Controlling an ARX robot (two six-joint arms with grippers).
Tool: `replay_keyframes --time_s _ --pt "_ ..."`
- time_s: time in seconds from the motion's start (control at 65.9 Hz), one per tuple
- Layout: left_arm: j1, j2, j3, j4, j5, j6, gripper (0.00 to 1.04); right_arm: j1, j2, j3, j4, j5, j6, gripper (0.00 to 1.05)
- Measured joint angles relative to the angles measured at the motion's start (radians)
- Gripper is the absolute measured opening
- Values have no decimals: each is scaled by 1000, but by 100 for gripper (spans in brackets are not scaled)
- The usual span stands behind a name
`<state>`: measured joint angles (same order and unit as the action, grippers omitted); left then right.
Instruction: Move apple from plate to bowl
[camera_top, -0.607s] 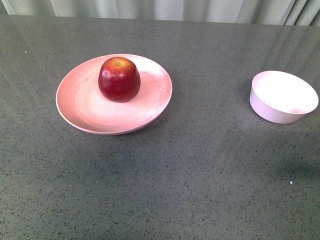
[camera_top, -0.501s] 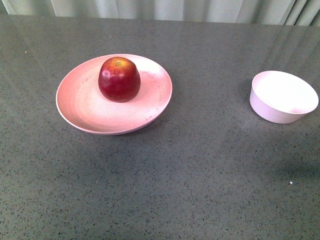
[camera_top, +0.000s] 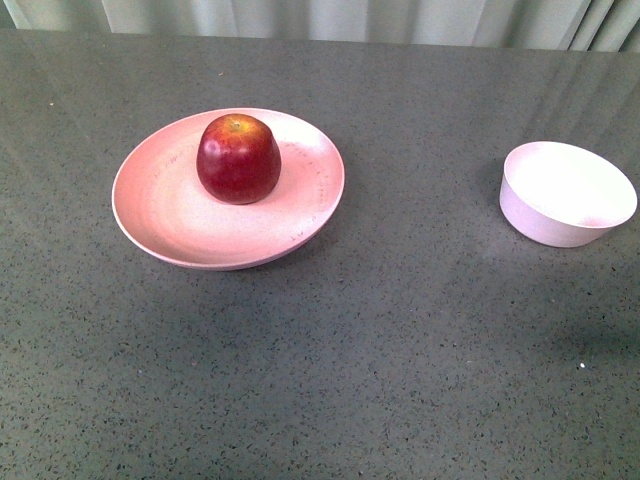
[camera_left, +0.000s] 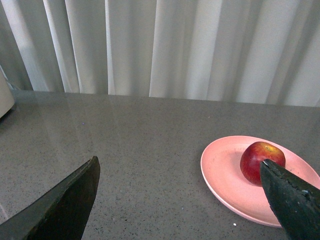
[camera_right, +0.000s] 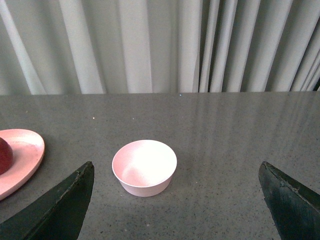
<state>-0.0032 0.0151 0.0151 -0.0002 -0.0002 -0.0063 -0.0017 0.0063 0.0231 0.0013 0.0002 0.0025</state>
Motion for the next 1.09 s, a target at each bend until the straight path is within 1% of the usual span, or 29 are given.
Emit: replay_keyframes --time_s 0.289,0.304,0.364,0.38,0.395,0.425,0.501,0.577,0.623,0.698,0.79,0.896,0.987,1.093 --pt "0 0 0 0 0 0 96 0 0 0 0 0 0 96" --pt "0 0 0 0 0 0 96 -2 5 3 -6 -13 3 96" --pt "0 0 0 0 0 0 96 -84 166 97 -217 -227 86 96" --pt "0 0 0 0 1 0 96 -122 262 130 -238 -294 108 96" --pt "0 0 0 0 0 0 96 -134 291 140 -236 -309 109 96" --pt "0 0 0 0 0 0 96 -176 400 172 -200 -349 116 96" --pt "0 0 0 0 0 0 96 -247 566 226 -87 -392 106 96" --pt "0 0 0 0 0 0 96 -316 753 290 68 -397 55 96" --pt "0 0 0 0 0 0 96 -344 848 321 136 -396 30 96" --pt "0 0 0 0 0 0 96 -383 1080 394 255 -364 -28 96" --pt "0 0 0 0 0 0 96 -391 1283 461 320 -359 -59 96" --pt "0 0 0 0 0 0 96 -375 1492 546 376 -351 -83 96" --pt "0 0 0 0 0 0 96 -344 1639 623 399 -336 -97 96" --pt "0 0 0 0 0 0 96 -301 1742 689 397 -336 -98 96"
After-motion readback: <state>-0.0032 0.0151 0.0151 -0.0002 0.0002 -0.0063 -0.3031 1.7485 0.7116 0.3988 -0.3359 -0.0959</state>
